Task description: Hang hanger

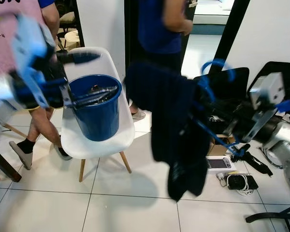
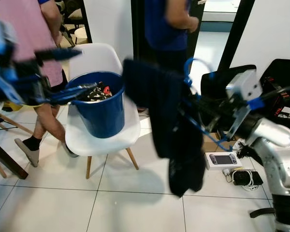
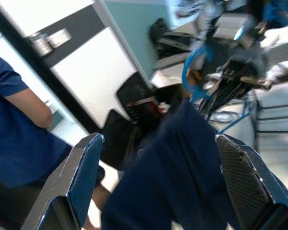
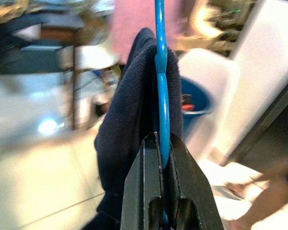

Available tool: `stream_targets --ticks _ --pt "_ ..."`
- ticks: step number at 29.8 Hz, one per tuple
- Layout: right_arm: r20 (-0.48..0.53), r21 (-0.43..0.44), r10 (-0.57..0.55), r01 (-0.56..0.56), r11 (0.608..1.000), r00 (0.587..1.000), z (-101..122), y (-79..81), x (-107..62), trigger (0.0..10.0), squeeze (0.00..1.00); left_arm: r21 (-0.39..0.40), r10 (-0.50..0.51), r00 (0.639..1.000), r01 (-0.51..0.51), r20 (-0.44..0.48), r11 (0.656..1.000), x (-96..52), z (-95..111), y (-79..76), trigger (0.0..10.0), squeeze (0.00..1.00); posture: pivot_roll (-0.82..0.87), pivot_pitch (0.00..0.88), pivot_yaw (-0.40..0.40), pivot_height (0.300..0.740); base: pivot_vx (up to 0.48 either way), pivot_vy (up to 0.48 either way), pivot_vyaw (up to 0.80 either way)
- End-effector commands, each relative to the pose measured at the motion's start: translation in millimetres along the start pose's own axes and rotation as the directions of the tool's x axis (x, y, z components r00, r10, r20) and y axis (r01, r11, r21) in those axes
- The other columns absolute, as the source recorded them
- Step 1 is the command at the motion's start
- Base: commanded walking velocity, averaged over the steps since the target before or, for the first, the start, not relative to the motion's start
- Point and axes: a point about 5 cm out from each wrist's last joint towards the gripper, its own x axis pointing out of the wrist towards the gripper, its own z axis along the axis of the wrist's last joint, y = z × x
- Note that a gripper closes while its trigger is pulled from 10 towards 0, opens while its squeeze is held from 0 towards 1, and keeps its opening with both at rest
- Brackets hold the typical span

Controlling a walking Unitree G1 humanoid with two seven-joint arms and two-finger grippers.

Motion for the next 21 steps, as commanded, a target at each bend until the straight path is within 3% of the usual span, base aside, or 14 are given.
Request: stream_targets --ticks 1,2,4,5,8,10,11,13,14,16,21 --pt "0.018 -0.068 0.100 -0.099 0.993 0.995 10 11.7 7.2 10.0 0.00 0.009 -0.081 0.996 0.082 -0.049 0.997 1.8 0 1.2 10.0 1.00 -0.01 0.007 -0.030 0.740 0.000 0.000 0.00" --pt "0.018 -0.068 0.100 -0.099 0.993 0.995 10 11.7 7.2 10.0 0.00 0.009 -0.081 0.996 0.082 -0.049 0.997 1.8 0 1.2 10.0 1.00 -0.01 0.007 -0.030 0.740 0.000 0.000 0.00" --pt "0.014 -0.079 0.201 -0.200 0.977 0.979 10 25.3 18.0 10.0 0.00 0.019 -0.220 0.970 0.223 -0.100 0.975 8.5 -1 -2.7 10.0 1.00 -0.01 0.003 -0.028 0.740 0.000 0.000 0.00" --pt "0.024 -0.086 0.240 -0.238 0.968 0.970 12 31.3 23.7 10.0 0.00 -0.003 -0.321 0.935 0.324 -0.150 0.946 10.6 -6 -9.6 10.0 0.00 -0.01 0.003 -0.028 0.740 0.000 0.000 0.00" --pt "0.031 -0.093 0.264 -0.260 0.961 0.964 14 34.7 27.0 10.0 0.00 -0.027 -0.387 0.905 0.388 -0.179 0.921 11.1 -10 -14.3 10.0 0.00 -0.01 0.003 -0.028 0.740 0.000 0.000 0.00" --pt "0.045 -0.102 0.302 -0.296 0.950 0.952 17 40.4 32.1 10.0 0.00 -0.063 -0.470 0.853 0.469 -0.225 0.881 12.2 -18 -21.7 10.0 0.00 -0.01 0.000 -0.019 0.740 0.000 0.000 0.00" --pt "0.045 -0.102 0.302 -0.296 0.950 0.952 17 40.4 32.1 10.0 0.00 -0.063 -0.470 0.853 0.469 -0.225 0.881 12.2 -18 -21.7 10.0 0.00 -0.01 0.000 -0.019 0.740 0.000 0.000 0.00" --pt "0.069 -0.112 0.344 -0.335 0.935 0.936 22 47.9 38.7 10.0 0.00 -0.082 -0.526 0.798 0.528 -0.293 0.846 13.7 -31 -27.0 10.0 0.00 -0.01 0.000 -0.015 0.740 0.000 0.000 0.00" --pt "0.069 -0.112 0.344 -0.335 0.935 0.936 22 47.9 38.7 10.0 0.00 -0.082 -0.526 0.798 0.528 -0.293 0.846 13.7 -31 -27.0 10.0 0.00 -0.01 0.000 -0.015 0.740 0.000 0.000 0.00" --pt "0.090 -0.120 0.367 -0.356 0.927 0.926 27 52.8 43.6 10.0 0.00 -0.104 -0.559 0.758 0.560 -0.335 0.822 14.1 -40 -30.1 10.0 0.00 -0.01 0.000 -0.014 0.740 0.000 0.000 0.00" --pt "0.102 -0.122 0.379 -0.366 0.922 0.920 29 55.8 45.6 10.0 0.00 -0.099 -0.555 0.746 0.562 -0.368 0.821 15.2 -46 -29.5 10.0 0.00 -0.01 0.001 -0.010 0.740 0.000 0.000 0.00"
